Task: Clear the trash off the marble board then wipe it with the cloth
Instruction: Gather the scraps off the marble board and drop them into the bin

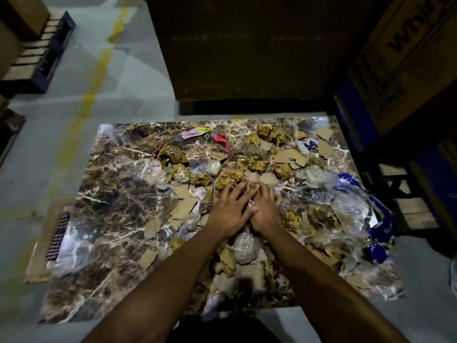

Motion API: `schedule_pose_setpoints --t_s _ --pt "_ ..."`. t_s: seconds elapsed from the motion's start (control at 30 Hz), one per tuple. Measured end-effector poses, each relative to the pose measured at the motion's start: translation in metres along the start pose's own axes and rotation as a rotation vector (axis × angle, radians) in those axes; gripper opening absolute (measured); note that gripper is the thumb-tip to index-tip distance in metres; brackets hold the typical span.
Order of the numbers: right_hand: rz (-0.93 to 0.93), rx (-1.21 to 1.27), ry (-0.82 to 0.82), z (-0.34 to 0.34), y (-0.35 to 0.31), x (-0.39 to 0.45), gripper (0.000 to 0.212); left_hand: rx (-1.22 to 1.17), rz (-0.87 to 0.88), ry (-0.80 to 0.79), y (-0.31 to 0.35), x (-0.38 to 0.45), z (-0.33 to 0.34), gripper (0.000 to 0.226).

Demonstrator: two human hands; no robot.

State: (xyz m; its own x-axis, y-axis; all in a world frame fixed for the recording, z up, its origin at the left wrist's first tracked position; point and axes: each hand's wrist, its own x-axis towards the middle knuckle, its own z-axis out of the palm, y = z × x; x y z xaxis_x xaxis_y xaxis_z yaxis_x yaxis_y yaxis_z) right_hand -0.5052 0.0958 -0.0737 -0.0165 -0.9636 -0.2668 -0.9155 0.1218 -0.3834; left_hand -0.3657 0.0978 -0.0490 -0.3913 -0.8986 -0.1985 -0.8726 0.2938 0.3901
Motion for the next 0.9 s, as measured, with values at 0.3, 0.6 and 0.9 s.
schedule_pose_setpoints --t_s 0.3,0.6,0.9 --pt "-0.267 0.268 -0.352 -0.044 0.03 0.004 0.145 0.13 0.037 0.045 0.007 0.004 0.006 0.057" --pt "-0.1 0.131 0.215 -0.024 0.045 -0.122 0.118 0.18 0.024 -0.008 0.006 0.004 0.007 0.052" --pt "0.274 -0.073 0.595 -0.057 0.142 -0.166 0.102 0.167 0.043 -0.05 0.007 0.006 0.005 0.049"
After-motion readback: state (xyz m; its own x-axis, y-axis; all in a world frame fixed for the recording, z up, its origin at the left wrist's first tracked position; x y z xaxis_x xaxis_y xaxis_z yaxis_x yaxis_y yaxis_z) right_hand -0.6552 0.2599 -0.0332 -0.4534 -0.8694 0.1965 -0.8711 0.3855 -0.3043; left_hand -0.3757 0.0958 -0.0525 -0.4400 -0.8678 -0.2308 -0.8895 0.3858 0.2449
